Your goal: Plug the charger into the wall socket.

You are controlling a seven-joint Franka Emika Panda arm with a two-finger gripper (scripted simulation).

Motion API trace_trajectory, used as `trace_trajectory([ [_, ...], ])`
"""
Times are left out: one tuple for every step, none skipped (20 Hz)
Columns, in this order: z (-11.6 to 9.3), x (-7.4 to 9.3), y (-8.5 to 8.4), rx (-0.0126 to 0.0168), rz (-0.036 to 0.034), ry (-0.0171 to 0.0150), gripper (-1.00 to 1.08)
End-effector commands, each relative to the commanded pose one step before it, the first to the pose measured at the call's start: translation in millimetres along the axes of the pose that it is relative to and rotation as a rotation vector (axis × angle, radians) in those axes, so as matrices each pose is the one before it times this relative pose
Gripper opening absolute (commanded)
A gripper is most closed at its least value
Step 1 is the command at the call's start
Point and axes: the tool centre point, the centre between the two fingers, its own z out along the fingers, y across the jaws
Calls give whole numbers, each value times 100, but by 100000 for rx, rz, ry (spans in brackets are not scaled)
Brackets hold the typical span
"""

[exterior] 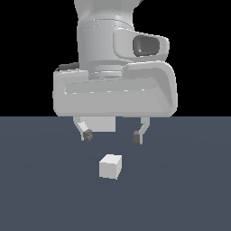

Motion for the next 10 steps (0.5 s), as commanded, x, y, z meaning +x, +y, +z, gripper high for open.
trace_trajectory([
  [7,18,9,7,32,62,100],
  [80,-17,-1,0,0,0,100],
  [133,-28,-1,0,0,0,100],
  [186,-39,-1,0,0,0,100],
  [239,-50,-2,0,0,0,100],
  [291,-60,-2,0,0,0,100],
  [324,-62,24,-17,53,41,100],
  [392,-79,-4,0,0,0,100],
  [442,-87,-5,0,0,0,100],
  [472,-85,21,-18,53,41,100],
])
